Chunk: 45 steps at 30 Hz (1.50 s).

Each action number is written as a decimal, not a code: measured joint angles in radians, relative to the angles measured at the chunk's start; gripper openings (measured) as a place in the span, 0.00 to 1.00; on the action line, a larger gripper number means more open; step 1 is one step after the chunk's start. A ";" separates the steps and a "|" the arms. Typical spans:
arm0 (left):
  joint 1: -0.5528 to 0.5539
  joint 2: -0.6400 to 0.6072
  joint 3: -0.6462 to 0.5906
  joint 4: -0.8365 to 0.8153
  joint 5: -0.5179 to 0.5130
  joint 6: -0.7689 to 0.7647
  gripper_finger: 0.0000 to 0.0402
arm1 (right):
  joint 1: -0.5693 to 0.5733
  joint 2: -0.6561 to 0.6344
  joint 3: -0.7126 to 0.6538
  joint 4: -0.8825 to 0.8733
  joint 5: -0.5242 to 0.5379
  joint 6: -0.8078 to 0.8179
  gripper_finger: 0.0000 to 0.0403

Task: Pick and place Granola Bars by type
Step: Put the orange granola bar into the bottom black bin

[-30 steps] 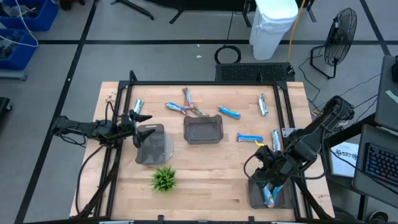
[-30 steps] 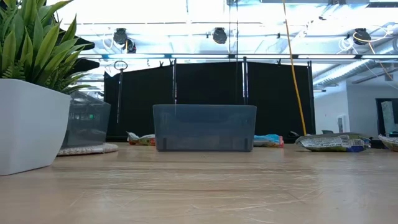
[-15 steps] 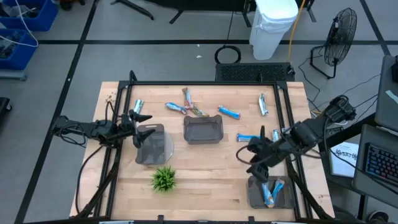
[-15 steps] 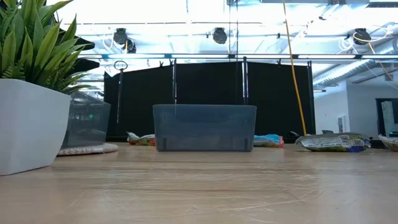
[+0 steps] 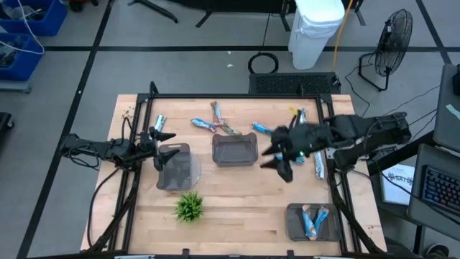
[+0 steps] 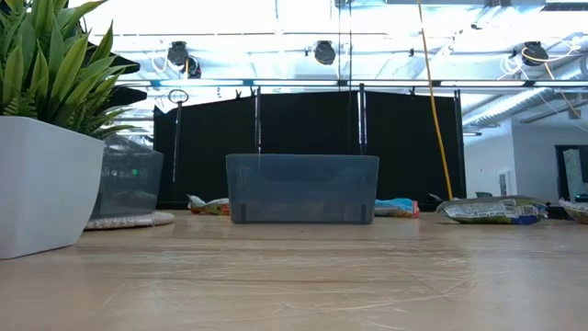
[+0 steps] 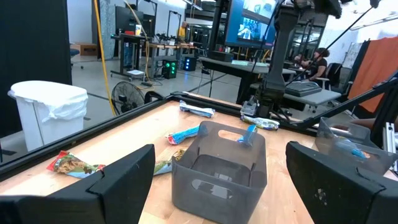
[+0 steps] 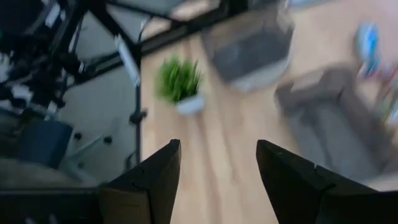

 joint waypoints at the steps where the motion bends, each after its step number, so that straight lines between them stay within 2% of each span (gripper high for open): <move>1: 0.000 0.000 0.000 0.000 0.000 0.000 0.90 | -0.025 0.000 0.000 0.020 0.000 -0.032 0.50; 16: 0.000 0.000 0.000 0.000 0.000 0.000 0.90 | -0.375 0.037 0.002 0.384 -0.003 -0.417 0.51; 24: 0.000 0.000 0.000 0.000 0.000 0.000 0.90 | -0.517 0.112 0.001 0.535 -0.115 -0.552 0.51; 31: 0.000 0.000 0.000 -0.001 0.000 0.000 0.90 | -0.607 0.199 0.000 0.524 -0.237 -0.542 0.59; 37: 0.000 0.000 0.000 -0.001 0.000 0.000 0.90 | -0.656 0.281 0.000 0.519 -0.237 -0.542 0.64; 45: 0.000 0.000 0.000 0.000 0.000 0.000 0.90 | -0.678 0.389 0.001 0.499 -0.238 -0.535 0.63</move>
